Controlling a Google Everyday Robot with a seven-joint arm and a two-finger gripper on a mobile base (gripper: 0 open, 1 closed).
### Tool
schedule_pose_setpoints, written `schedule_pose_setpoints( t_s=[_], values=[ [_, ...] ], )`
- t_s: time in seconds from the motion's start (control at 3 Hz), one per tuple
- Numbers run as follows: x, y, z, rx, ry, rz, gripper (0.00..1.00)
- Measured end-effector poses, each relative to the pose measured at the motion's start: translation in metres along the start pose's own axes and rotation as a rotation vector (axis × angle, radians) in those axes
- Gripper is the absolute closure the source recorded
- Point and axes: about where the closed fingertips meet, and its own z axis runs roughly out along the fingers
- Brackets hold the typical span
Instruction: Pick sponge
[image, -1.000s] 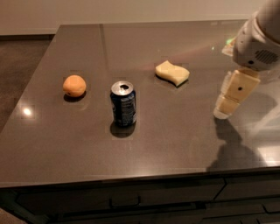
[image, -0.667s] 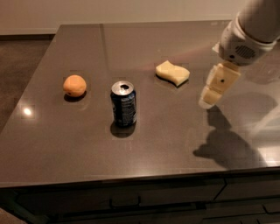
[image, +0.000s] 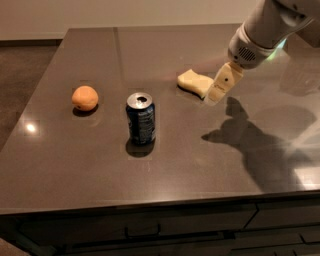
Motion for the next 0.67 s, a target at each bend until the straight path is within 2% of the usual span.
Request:
schedule_pose_setpoints(
  t_s=[0.33, 0.67],
  values=[
    [-0.008, -0.019, 0.025, -0.004, -0.004, 0.036, 0.0],
    [-0.014, -0.029, 0.05, -0.035, -0.003, 0.053, 0.0]
  ],
)
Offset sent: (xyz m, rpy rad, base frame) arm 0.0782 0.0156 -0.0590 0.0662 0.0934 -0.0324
